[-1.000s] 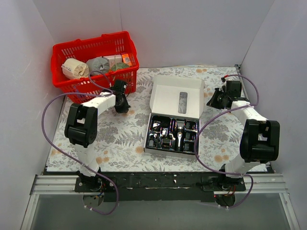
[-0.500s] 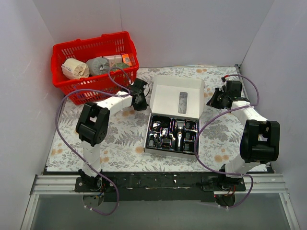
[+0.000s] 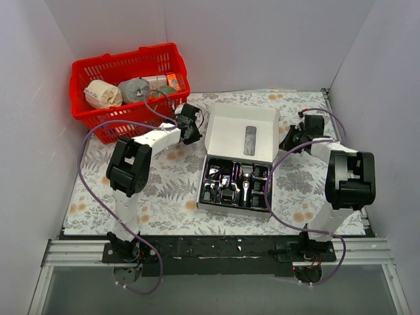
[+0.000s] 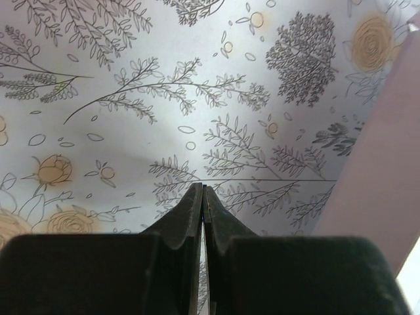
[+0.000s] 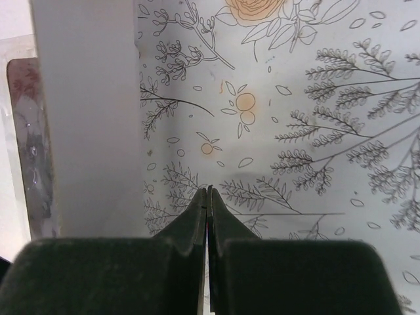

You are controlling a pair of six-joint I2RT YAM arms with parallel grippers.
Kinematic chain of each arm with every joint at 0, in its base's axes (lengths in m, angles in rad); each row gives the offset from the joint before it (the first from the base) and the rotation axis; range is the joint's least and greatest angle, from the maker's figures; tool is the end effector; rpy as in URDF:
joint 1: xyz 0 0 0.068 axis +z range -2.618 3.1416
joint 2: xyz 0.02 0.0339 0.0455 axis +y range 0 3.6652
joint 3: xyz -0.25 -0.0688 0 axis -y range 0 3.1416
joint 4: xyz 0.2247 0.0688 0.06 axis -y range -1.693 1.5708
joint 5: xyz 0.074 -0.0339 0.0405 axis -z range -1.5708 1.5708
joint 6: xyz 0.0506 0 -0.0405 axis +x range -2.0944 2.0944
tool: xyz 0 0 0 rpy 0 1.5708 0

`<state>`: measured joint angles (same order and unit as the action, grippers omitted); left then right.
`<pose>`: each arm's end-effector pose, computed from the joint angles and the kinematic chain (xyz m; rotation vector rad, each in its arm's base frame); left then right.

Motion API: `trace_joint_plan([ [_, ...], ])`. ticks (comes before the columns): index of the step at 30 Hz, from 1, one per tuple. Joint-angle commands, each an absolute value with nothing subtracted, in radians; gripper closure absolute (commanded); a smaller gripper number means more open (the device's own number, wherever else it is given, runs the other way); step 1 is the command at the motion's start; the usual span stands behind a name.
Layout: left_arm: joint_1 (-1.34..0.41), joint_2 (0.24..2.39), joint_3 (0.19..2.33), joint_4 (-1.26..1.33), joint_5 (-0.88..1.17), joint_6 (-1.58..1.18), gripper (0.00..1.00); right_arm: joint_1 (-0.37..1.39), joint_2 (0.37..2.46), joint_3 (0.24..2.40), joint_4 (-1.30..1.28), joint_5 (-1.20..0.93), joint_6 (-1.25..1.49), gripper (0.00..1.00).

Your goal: Sort the hair-cutting tools

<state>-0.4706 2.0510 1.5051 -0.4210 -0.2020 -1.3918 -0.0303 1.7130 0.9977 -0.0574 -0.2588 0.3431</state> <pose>0.3868 -0.1854 0.1681 -1.2203 2.2759 -0.4889 0.3526 0.0023 0.1731 0.3099 2.3362 0.4570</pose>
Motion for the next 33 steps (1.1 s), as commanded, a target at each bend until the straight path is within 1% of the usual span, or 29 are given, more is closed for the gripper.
trace_joint_plan([
  [1,-0.474,2.029,1.474,-0.315,-0.213,-1.43,1.0,-0.031,1.767,1.008,0.058,-0.337,0.371,0.99],
  [5,-0.479,2.034,1.454,-0.259,-0.178,-1.448,1.0,-0.031,1.805,1.011,0.126,-0.414,0.388,0.99],
  [12,-0.486,2.004,1.398,-0.161,-0.135,-1.463,1.0,-0.031,1.879,0.974,0.357,-0.639,0.462,0.99],
  [18,-0.486,1.947,1.318,-0.088,-0.12,-1.45,1.0,-0.035,1.928,0.914,0.696,-0.816,0.586,0.99],
  [19,-0.488,1.922,1.304,-0.074,-0.12,-1.447,1.0,-0.037,1.936,0.904,0.797,-0.837,0.625,0.99],
  [22,-0.486,1.85,1.234,-0.022,-0.121,-1.44,1.0,-0.041,1.942,0.859,0.949,-0.906,0.698,0.99],
  [26,-0.488,1.732,1.128,0.07,-0.115,-1.442,1.0,-0.051,1.948,0.79,1.232,-0.96,0.843,0.99],
  [30,-0.489,1.616,1.043,0.129,-0.117,-1.44,1.0,-0.051,1.951,0.753,1.388,-1.003,0.937,0.99],
  [33,-0.488,1.551,1.009,0.137,-0.101,-1.433,1.0,-0.051,1.934,0.721,1.422,-1.014,0.951,0.99],
])
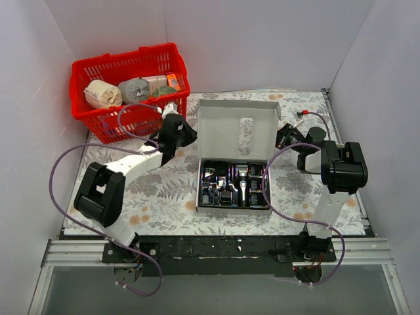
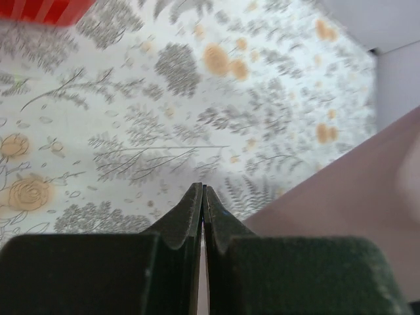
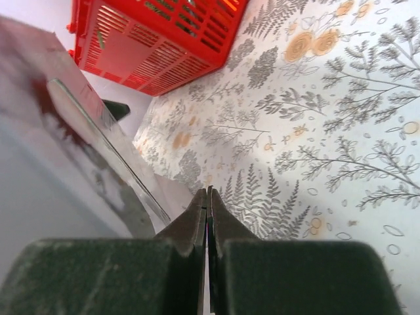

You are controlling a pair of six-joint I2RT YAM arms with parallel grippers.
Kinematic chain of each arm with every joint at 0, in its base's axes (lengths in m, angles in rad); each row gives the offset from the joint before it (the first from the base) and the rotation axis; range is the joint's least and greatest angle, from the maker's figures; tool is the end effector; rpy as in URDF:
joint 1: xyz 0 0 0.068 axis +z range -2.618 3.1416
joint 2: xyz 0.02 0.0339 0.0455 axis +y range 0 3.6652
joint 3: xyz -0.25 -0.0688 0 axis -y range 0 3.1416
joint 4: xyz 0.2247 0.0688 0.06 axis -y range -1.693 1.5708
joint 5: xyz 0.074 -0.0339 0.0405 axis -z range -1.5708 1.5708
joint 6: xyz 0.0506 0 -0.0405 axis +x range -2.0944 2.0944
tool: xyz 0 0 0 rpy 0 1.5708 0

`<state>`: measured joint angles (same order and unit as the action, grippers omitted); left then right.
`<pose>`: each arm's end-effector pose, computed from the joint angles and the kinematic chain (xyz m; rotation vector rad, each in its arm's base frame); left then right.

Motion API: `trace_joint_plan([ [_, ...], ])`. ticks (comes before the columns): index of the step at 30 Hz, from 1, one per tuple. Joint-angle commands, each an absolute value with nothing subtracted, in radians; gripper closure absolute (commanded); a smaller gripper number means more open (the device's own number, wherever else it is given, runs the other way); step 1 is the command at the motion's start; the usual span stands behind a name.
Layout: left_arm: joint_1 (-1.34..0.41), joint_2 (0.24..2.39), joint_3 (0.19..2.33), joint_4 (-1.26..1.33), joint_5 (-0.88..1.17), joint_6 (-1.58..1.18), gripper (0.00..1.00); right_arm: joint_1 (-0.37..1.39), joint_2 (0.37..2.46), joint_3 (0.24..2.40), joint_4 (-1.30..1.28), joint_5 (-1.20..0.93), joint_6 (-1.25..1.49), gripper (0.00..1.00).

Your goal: Sort the hair-cutting tools

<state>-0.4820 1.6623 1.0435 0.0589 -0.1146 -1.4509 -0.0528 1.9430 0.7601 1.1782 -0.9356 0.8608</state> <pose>0.3270 -0.1645 0.2150 -1.1360 2.0018 -0.9726 0.3571 0.0219 0.1606 -0.0159 1.7481 1.3366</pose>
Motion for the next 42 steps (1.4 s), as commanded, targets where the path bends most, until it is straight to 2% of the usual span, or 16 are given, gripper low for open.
trace_joint_plan([
  [1,-0.489,1.534,1.002,0.137,-0.101,-1.431,1.0,-0.051,1.918,0.71,1.424,-1.015,0.95,0.99],
  [6,-0.492,1.45,0.948,0.143,-0.094,-1.43,1.0,-0.051,1.823,0.652,1.332,-0.996,0.868,0.99],
  [11,-0.495,1.339,0.884,0.153,-0.091,-1.439,1.0,-0.041,1.643,0.624,1.004,-0.944,0.642,0.99],
  [17,-0.511,1.209,0.808,0.138,-0.112,-1.457,1.0,-0.008,1.442,0.682,0.55,-0.735,0.37,0.99],
  [21,-0.515,1.161,0.767,0.123,-0.115,-1.468,1.0,-0.006,1.372,0.713,0.268,-0.531,0.333,0.99],
  [27,-0.523,1.141,0.71,0.12,-0.118,-1.48,1.0,-0.006,1.338,0.735,0.114,-0.404,0.314,0.99],
  [42,-0.525,1.135,0.701,0.069,-0.15,-1.45,1.0,-0.006,1.261,0.788,-0.096,-0.373,0.241,0.99],
])
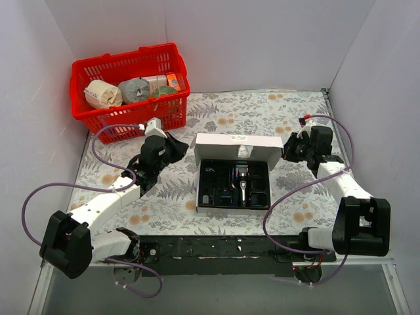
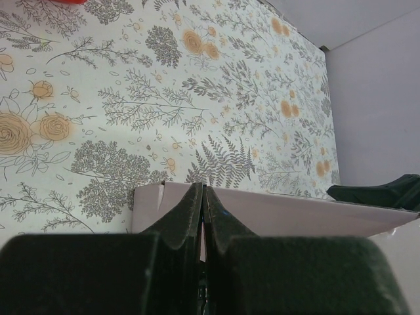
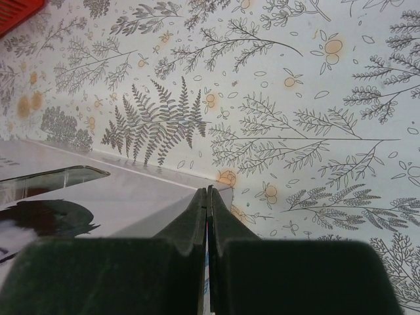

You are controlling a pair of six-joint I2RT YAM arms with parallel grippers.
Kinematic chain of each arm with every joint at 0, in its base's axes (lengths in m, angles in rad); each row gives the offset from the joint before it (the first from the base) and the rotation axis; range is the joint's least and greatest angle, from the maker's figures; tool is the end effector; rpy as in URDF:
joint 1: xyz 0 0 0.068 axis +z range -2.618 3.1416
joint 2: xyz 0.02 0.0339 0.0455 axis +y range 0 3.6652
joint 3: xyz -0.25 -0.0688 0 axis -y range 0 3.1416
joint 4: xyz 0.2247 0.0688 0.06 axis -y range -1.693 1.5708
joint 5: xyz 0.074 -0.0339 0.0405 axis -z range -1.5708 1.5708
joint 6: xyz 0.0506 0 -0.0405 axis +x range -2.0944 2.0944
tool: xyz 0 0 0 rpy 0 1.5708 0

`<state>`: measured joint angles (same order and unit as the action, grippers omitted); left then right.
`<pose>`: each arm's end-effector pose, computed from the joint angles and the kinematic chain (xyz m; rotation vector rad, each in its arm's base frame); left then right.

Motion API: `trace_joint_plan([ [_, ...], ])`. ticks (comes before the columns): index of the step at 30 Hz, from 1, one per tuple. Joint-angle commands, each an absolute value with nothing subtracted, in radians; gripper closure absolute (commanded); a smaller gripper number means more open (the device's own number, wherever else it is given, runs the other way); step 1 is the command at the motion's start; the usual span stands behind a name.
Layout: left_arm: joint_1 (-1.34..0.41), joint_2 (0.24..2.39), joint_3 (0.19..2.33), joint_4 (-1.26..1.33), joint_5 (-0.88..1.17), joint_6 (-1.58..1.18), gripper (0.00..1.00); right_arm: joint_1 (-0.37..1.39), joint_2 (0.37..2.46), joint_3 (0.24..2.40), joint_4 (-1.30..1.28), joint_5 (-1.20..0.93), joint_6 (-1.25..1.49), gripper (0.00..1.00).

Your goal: Sort the hair-cutting tools

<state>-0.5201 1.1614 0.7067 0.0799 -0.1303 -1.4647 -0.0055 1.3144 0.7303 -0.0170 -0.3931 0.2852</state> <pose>0.2326 -0.1256 0.2526 -1.0553 1.8572 -1.1411 0.2768 0.0179 0.2132 0.0889 2.1765 0.5863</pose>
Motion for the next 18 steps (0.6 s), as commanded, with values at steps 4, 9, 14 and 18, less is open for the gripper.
trace_joint_plan([
  [4,-0.523,1.131,0.692,0.069,-0.147,-1.456,1.0,-0.006,1.233,0.775,-0.124,-0.394,0.235,0.99],
  [9,-0.525,1.14,0.687,0.071,-0.124,-1.465,1.0,-0.003,1.209,0.756,-0.147,-0.41,0.229,0.99],
  [14,-0.525,1.138,0.67,0.072,-0.103,-1.477,1.0,-0.002,1.172,0.739,-0.166,-0.4,0.221,0.99],
  [18,-0.526,1.15,0.67,0.074,-0.054,-1.48,1.0,-0.002,1.166,0.744,-0.181,-0.406,0.215,0.99],
])
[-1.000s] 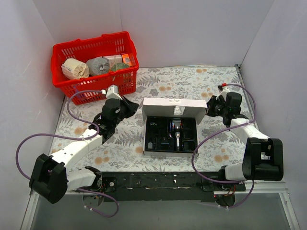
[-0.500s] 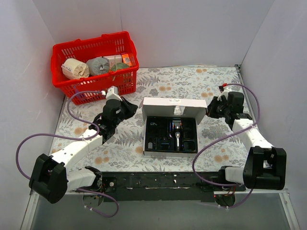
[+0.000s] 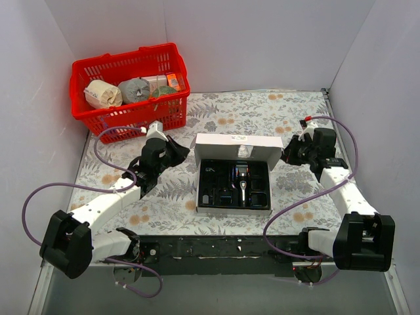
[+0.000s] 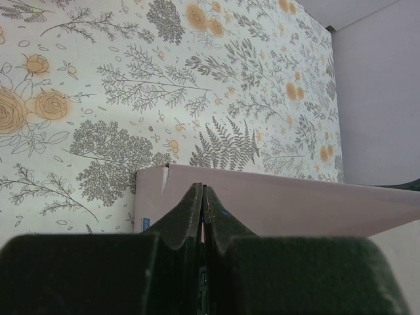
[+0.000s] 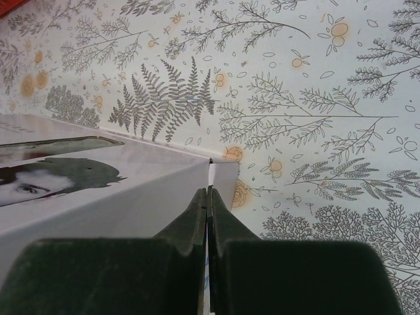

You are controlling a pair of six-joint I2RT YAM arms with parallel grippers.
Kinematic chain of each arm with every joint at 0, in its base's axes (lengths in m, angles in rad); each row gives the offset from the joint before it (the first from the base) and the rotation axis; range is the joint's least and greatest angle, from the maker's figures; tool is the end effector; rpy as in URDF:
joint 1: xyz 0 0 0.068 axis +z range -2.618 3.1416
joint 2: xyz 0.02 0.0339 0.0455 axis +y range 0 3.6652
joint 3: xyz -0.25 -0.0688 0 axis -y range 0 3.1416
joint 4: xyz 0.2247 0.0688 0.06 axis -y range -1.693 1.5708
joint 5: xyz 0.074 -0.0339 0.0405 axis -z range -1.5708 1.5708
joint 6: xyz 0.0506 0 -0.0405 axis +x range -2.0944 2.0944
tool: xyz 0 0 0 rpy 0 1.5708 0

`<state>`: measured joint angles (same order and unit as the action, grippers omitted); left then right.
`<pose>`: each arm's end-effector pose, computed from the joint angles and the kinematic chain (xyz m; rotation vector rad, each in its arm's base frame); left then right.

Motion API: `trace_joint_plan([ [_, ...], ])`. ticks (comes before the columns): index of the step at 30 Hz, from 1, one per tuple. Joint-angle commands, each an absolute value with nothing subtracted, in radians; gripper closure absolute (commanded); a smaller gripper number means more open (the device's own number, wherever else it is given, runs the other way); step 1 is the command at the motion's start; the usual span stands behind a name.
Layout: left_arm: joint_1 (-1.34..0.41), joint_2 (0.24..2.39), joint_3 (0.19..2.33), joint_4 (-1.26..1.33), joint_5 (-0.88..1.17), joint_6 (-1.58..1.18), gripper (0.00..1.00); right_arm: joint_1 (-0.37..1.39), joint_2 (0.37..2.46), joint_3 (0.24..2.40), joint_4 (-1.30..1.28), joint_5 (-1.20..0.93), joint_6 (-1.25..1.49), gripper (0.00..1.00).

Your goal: Sort the hair-cutting tools

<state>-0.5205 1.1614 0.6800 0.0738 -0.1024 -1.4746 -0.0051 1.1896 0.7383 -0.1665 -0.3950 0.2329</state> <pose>0.2295 -0.1256 0.2427 -1.0657 1.9019 -1.1430 0.2539 0.0182 0.2316 0.0352 2.1883 0.5605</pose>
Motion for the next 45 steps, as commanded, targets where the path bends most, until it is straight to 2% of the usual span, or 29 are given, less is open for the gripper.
trace_joint_plan([
  [1,-0.531,1.152,0.67,0.074,-0.049,-1.48,1.0,-0.002,1.164,0.745,-0.183,-0.408,0.213,0.99],
  [21,-0.534,1.183,0.669,0.043,0.092,-1.485,1.0,0.048,1.101,0.677,-0.181,-0.44,0.216,0.99],
  [45,-0.535,1.138,0.638,0.038,0.143,-1.509,1.0,0.121,1.058,0.666,-0.203,-0.397,0.236,0.99],
])
